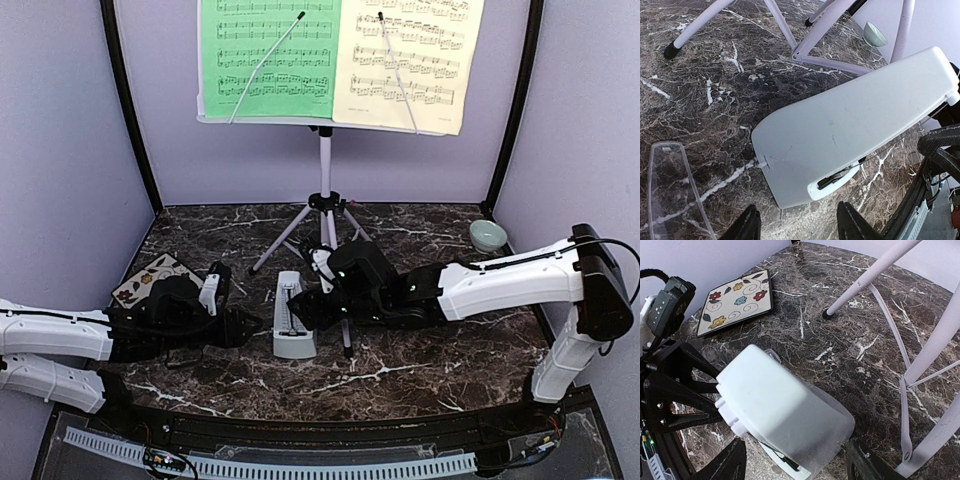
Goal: Set up the instrument practice props
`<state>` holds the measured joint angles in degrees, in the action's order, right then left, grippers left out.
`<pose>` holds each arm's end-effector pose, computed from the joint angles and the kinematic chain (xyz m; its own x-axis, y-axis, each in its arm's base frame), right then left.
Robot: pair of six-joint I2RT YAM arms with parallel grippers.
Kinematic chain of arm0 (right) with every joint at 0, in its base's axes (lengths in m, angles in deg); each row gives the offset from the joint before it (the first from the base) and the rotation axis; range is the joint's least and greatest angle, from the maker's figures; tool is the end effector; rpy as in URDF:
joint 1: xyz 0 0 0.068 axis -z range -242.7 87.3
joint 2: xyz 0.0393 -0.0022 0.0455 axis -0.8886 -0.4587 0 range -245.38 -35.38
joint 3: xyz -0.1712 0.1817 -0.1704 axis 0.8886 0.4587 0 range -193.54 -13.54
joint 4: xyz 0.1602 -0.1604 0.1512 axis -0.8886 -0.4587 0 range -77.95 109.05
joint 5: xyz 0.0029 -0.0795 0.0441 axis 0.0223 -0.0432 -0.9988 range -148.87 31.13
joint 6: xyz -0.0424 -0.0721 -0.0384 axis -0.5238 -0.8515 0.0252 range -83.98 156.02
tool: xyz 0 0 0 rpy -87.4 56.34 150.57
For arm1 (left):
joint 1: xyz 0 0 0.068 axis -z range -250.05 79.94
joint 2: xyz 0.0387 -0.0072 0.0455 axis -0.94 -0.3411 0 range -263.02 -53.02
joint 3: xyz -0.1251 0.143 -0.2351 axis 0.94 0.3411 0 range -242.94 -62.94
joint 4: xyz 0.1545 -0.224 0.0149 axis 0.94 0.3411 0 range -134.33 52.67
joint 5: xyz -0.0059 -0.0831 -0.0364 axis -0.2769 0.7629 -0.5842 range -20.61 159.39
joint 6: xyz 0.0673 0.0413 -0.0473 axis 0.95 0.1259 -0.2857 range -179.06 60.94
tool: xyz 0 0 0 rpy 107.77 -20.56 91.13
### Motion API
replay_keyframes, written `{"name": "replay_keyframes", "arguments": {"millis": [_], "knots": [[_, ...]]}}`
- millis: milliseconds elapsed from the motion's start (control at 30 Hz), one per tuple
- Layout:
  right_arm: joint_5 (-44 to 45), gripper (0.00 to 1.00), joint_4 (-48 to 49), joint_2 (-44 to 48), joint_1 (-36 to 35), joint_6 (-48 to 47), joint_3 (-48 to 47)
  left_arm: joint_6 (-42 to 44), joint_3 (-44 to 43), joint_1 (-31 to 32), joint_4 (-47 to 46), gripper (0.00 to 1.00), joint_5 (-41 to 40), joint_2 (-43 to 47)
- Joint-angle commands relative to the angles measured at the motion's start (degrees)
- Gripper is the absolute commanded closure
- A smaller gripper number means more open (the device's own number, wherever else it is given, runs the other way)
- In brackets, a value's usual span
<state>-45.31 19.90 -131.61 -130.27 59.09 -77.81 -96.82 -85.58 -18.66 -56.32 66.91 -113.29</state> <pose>0.1834 0.3935 0.2413 -0.5035 -0.2214 -0.8352 -0.6791 0.6990 0.2241 0.1620 -0.1972 0.1921 -0.6767 -0.1331 -0.7242 0.4327 0.7239 -0.5373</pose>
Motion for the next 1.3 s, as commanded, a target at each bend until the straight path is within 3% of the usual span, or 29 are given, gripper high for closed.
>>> {"name": "replay_keyframes", "arguments": {"millis": [0, 333, 467, 600, 900, 1067, 1267], "knots": [[0.79, 0.31, 3.17, -0.95, -0.53, 0.54, -1.38, 0.75, 0.09, 0.27, 0.86, 0.46, -0.5, 1.28], [2.84, 0.35, 3.04, -0.87, -0.48, 0.99, -1.38, 0.67, 0.41, 0.24, 1.35, 0.47, -0.88, 2.3], [2.7, 0.28, 3.75, -0.84, -0.5, 1.04, -1.38, 0.74, 0.51, 0.28, 1.27, 0.47, -0.86, 2.18], [2.43, 0.28, 3.89, -1.63, -0.45, 0.71, -3.14, 0.84, 0.33, 0.28, 1.09, 0.47, -0.85, 1.92], [3.96, 0.37, 3.58, -1.94, -0.4, 0.4, -3.38, 0.93, 0.35, 0.27, 1.26, 0.47, -0.95, 2.08], [4.03, 0.48, 3.48, -1.17, -0.45, 0.34, -2.33, 1.42, 0.24, 0.23, 1.35, 0.47, -1.1, 2.02], [4.04, 0.55, 3.69, 0.55, -0.42, 0.39, 0.94, 1.31, 0.22, 0.27, 0.76, 0.47, -0.91, 1.57]]}}
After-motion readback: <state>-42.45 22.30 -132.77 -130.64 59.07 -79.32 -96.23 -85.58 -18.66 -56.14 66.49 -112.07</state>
